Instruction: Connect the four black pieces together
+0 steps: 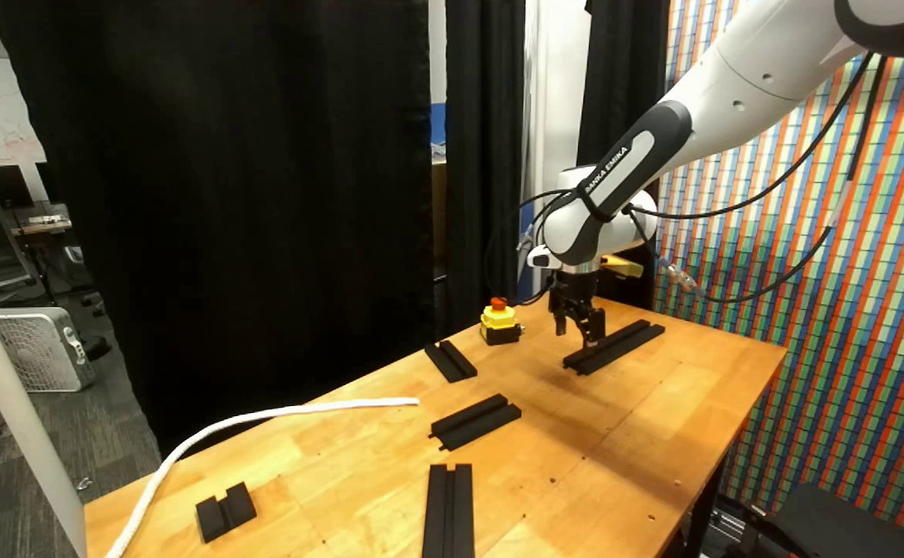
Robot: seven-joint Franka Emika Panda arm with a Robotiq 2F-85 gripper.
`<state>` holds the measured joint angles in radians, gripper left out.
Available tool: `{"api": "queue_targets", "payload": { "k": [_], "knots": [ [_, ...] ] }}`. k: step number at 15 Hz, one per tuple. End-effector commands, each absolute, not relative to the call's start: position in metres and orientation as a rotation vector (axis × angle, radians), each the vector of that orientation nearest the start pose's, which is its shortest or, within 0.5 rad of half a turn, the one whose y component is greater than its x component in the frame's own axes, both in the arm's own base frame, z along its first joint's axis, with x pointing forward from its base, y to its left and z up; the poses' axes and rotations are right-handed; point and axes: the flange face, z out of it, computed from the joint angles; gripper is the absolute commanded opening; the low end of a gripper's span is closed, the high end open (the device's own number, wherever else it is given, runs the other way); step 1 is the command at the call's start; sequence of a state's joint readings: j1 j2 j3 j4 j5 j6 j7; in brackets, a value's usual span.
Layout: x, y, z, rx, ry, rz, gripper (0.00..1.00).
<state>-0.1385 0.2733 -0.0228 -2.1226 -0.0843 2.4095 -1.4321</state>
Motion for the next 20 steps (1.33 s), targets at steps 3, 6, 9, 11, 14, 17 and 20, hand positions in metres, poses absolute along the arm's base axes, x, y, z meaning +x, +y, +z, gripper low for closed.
{"api": "queue_targets", "payload": {
  "k": [3,6,9,11,14,17,20],
  "knots": [
    [0.548,0.003,0.279,-2.511,-1.943,0.082,1.00],
    [0.543,0.050,0.272,-2.463,-1.987,0.084,1.00],
    [0.537,0.081,0.271,-2.421,-2.035,0.058,1.00],
    [0.534,0.092,0.272,-2.396,-2.076,0.008,1.00],
    [0.531,0.102,0.268,-2.374,-2.101,-0.038,1.00],
    [0.529,0.106,0.262,-2.349,-2.128,-0.096,1.00],
    [0.528,0.111,0.257,-2.326,-2.155,-0.125,1.00]
  ]
}}
